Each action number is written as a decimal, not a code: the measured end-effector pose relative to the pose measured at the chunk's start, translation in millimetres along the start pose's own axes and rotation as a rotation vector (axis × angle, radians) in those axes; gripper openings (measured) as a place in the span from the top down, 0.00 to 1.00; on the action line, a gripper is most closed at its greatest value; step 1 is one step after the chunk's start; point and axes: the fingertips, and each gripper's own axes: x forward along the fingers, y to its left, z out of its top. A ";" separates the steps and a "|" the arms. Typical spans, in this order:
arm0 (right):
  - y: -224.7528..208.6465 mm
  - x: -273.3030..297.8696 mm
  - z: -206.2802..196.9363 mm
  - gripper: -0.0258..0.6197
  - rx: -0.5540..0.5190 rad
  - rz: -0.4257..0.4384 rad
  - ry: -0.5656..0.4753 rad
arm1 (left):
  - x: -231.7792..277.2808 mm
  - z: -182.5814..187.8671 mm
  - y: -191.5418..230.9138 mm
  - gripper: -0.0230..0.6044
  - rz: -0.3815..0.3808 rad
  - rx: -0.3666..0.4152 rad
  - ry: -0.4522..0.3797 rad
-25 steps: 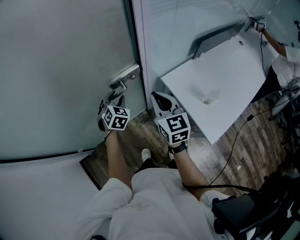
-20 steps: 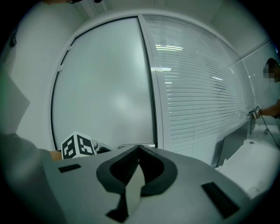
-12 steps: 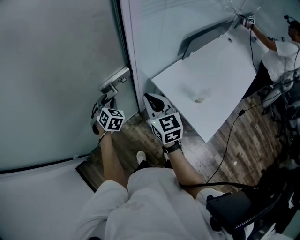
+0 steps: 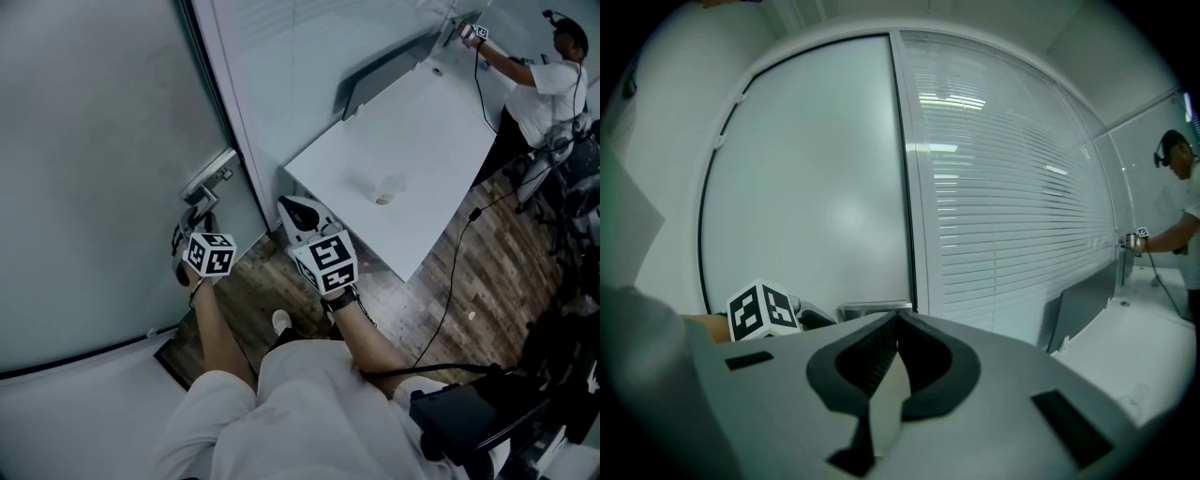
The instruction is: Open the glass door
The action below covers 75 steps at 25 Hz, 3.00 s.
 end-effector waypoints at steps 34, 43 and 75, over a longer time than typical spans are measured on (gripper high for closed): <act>-6.3 -21.5 -5.0 0.96 0.003 -0.011 0.003 | 0.9 -3.2 -13.1 0.75 -0.021 -0.190 -0.188; -12.4 -38.9 3.9 0.96 0.002 -0.031 -0.023 | -3.1 -4.0 -16.7 0.75 -0.025 -0.194 -0.168; -45.5 -102.6 17.3 0.96 -0.002 -0.032 -0.107 | -34.4 -9.7 -49.9 0.75 0.053 0.057 0.061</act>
